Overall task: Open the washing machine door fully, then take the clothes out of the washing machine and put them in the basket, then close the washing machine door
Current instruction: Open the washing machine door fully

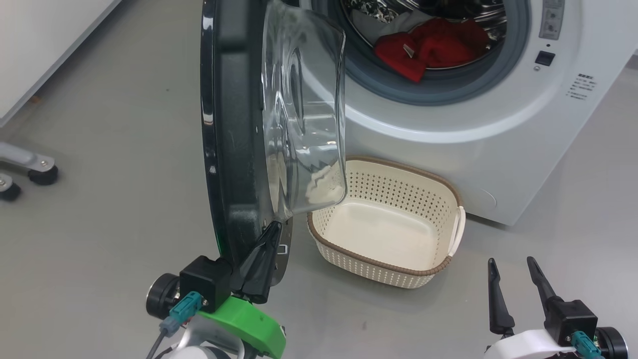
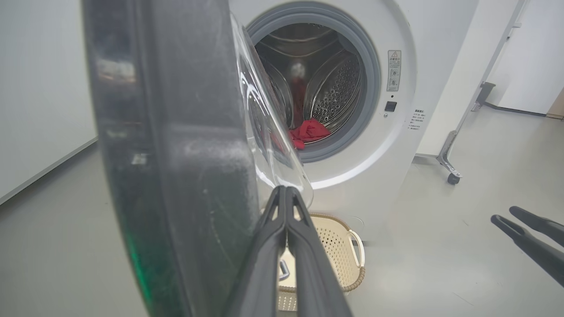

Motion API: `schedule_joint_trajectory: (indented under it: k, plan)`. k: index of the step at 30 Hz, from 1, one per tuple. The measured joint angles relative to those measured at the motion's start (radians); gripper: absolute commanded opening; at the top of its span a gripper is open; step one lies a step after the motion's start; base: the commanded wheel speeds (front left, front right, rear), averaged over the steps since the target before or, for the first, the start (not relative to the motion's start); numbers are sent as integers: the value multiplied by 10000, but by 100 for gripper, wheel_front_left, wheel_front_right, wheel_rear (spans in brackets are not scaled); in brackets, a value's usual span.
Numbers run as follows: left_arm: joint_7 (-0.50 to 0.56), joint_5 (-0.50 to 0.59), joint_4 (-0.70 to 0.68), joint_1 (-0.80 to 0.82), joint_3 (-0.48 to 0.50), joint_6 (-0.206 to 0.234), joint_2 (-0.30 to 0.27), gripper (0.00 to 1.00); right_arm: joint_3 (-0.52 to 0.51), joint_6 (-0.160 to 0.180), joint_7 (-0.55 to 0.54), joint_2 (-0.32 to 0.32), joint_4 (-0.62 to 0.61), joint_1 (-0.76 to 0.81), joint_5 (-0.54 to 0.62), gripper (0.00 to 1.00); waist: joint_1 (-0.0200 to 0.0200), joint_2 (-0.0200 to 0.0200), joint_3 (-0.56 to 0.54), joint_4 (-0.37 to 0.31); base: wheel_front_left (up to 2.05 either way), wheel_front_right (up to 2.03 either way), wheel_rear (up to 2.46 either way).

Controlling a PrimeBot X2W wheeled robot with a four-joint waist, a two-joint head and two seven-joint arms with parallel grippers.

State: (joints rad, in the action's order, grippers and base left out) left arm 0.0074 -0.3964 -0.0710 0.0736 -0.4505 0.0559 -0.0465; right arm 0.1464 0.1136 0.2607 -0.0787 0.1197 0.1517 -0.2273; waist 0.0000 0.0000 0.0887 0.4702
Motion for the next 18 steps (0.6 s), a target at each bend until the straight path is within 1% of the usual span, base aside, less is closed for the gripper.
schedule_joint_trajectory:
  k: [6,11,18]
  plan:
    - [-98,113,81,-180,403,117,-176,0,153,-100,0,6,59,-1,90,100,0,0,-75,211,0,0,0]
    - [-132,211,219,-225,746,198,-476,0,180,-100,0,4,63,-1,117,100,0,0,-97,228,0,0,0]
    - [-364,217,334,-226,1452,360,-673,0,261,-157,0,4,67,-3,199,100,0,0,-48,154,0,0,0]
